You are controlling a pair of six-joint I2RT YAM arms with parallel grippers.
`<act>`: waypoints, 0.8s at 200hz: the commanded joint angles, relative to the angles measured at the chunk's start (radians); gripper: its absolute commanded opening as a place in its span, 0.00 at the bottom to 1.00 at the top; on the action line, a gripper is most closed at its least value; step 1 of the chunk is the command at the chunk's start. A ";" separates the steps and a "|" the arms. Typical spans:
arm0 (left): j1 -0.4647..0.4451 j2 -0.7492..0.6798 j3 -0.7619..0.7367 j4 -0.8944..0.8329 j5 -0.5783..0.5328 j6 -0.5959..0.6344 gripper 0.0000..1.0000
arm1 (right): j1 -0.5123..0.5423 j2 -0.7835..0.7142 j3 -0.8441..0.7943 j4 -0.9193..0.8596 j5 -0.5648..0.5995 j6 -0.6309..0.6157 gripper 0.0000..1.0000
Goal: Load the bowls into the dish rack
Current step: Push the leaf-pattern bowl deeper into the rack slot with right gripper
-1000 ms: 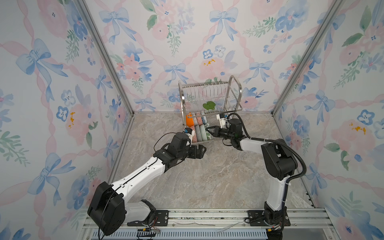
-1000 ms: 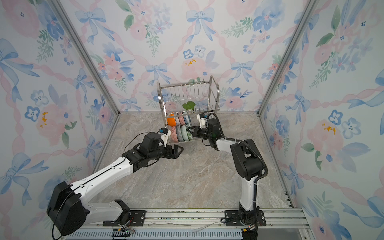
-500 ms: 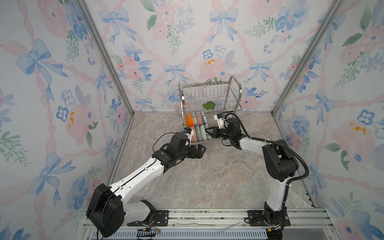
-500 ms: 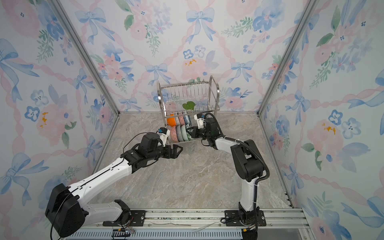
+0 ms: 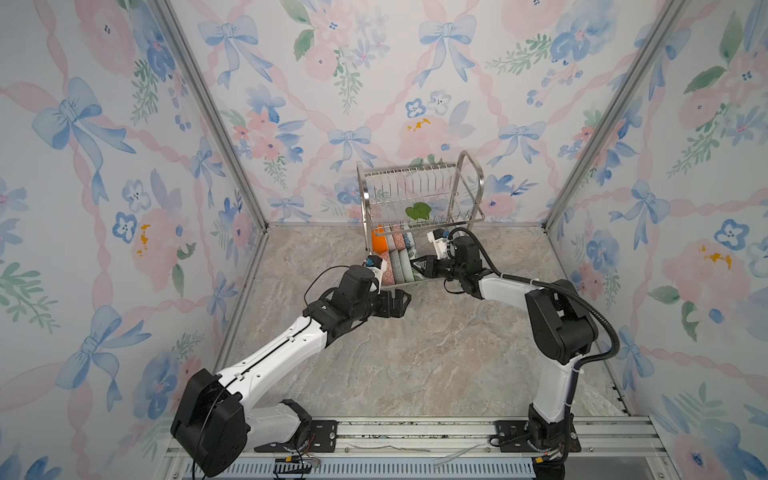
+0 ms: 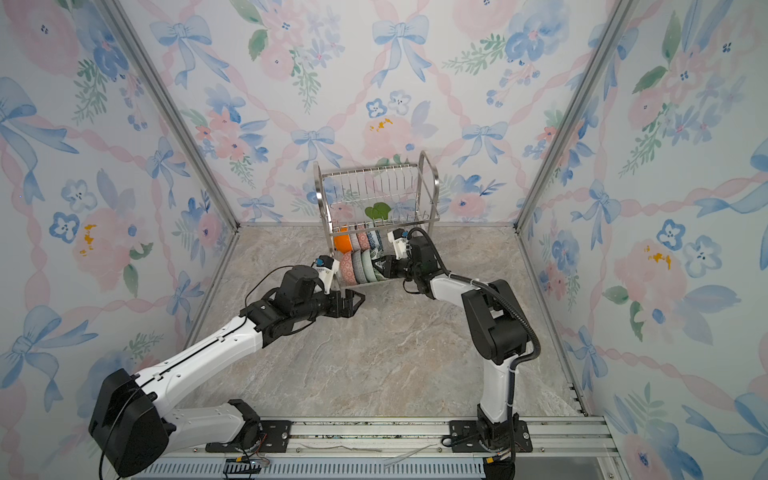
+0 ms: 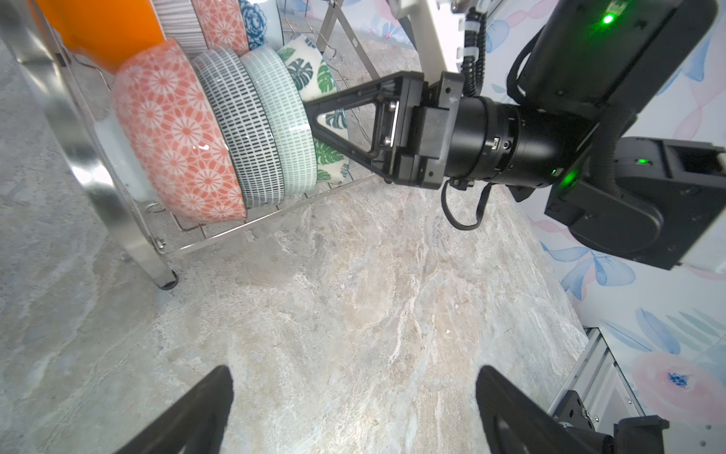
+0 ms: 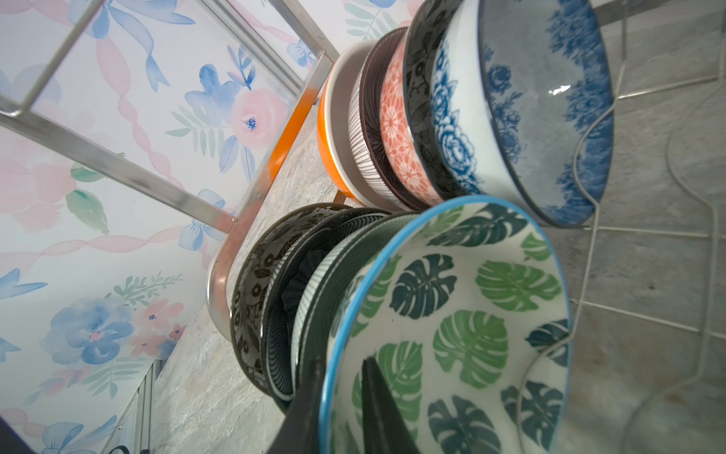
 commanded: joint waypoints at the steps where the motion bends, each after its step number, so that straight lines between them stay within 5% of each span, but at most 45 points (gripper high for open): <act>1: 0.006 -0.027 -0.018 -0.014 0.000 0.004 0.98 | 0.012 -0.045 -0.018 -0.046 0.014 -0.018 0.22; 160: 0.035 -0.060 -0.025 -0.022 -0.016 0.013 0.98 | 0.007 -0.134 -0.100 -0.062 0.043 -0.048 0.33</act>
